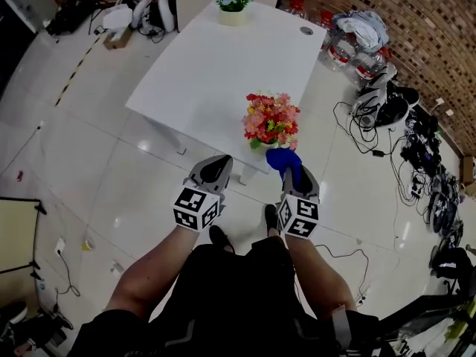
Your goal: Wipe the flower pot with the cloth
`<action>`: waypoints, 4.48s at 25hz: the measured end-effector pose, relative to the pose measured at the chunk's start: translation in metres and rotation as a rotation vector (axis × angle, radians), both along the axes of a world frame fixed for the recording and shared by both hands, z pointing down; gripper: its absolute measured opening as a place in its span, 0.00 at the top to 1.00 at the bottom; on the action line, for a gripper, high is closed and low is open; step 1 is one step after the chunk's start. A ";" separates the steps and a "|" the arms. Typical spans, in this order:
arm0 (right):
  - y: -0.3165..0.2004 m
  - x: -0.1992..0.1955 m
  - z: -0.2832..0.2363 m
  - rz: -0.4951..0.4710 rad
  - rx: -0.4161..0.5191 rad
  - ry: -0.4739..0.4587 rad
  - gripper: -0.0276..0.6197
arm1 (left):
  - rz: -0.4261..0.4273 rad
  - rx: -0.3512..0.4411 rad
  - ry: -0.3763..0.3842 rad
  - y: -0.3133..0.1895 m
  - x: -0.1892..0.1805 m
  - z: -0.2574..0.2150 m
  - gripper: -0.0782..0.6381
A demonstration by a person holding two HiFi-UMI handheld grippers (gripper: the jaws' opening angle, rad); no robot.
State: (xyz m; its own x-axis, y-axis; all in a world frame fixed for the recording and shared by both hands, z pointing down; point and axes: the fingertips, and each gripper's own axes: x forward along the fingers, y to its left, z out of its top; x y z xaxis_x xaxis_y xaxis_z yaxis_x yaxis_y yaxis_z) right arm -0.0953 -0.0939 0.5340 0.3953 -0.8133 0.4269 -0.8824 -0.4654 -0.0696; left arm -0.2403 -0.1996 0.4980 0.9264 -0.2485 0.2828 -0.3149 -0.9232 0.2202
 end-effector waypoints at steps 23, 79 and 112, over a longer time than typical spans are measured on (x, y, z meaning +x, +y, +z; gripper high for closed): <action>-0.011 0.063 -0.119 -1.019 0.166 -0.078 0.81 | -0.465 0.034 0.121 0.059 0.082 -0.073 0.89; 0.133 0.280 -0.277 -1.448 0.338 -0.176 0.81 | -1.176 0.301 0.056 0.325 0.273 -0.241 0.89; 0.167 0.330 -0.309 -1.534 0.378 -0.139 0.81 | -1.344 0.401 0.013 0.381 0.311 -0.279 0.89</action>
